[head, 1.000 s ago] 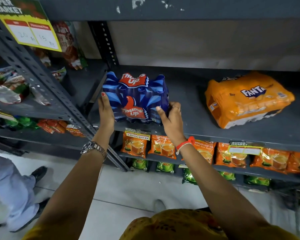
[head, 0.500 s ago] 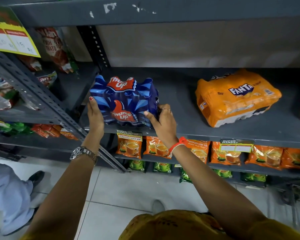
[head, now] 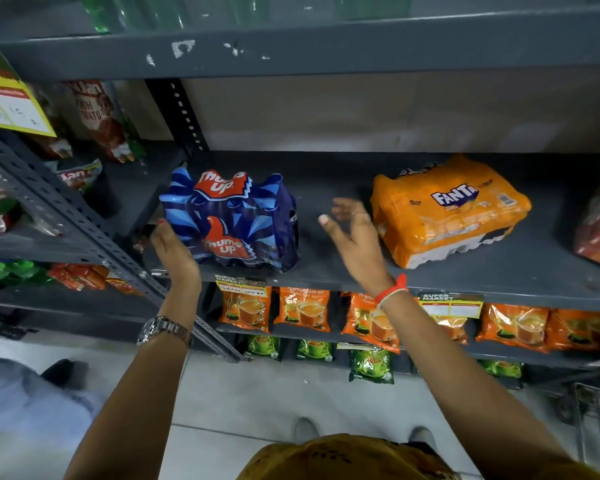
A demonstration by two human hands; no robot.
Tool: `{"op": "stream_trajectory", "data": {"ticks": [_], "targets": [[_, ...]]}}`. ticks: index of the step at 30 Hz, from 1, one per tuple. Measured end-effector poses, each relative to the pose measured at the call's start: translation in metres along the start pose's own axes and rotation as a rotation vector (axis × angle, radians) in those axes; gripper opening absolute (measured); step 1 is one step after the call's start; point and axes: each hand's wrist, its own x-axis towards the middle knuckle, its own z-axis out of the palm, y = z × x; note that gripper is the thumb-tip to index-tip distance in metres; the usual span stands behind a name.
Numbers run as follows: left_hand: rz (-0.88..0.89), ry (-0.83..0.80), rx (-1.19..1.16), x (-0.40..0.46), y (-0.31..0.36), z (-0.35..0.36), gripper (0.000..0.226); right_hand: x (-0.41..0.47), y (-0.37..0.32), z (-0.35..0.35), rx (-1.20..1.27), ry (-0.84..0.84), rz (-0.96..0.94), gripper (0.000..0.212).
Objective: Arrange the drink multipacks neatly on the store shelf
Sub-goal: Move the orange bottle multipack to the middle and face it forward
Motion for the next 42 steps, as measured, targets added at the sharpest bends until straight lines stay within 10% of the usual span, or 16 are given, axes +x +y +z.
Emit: {"op": "stream_trajectory", "data": {"ticks": [5, 9, 13, 16, 19, 23, 28, 34, 42], "targets": [[0.274, 0.386, -0.095, -0.072, -0.022, 0.031, 0.021, 0.028, 0.017, -0.099, -0.094, 0.368, 0.027, 0.026], [-0.099, -0.072, -0.189, -0.176, -0.047, 0.096, 0.017, 0.051, 0.035, -0.175, -0.42, 0.491, 0.212, 0.04], [-0.361, -0.6, 0.257, -0.211, -0.032, 0.169, 0.023, 0.072, 0.049, -0.222, -0.581, 0.289, 0.362, 0.047], [-0.45, -0.738, 0.359, -0.206, -0.005, 0.206, 0.055, 0.081, 0.075, -0.254, -0.408, 0.107, 0.618, 0.098], [-0.45, -0.814, 0.483, -0.198, 0.009, 0.22, 0.069, 0.094, 0.072, -0.268, -0.29, -0.139, 0.658, 0.105], [-0.404, -0.761, 0.527, -0.189, 0.012, 0.228, 0.061, 0.098, 0.087, -0.274, -0.04, -0.128, 0.699, 0.124], [-0.252, -0.729, 0.453, -0.189, 0.009, 0.23, 0.025, 0.062, 0.078, -0.262, 0.164, 0.079, 0.586, 0.055], [0.198, -0.631, 0.605, -0.192, -0.022, 0.227, 0.056, 0.03, 0.091, -0.253, 0.114, 0.134, 0.378, 0.076], [0.281, -0.5, 0.468, -0.192, -0.055, 0.215, 0.072, 0.04, 0.087, -0.264, 0.378, 0.239, 0.403, 0.065]]}}
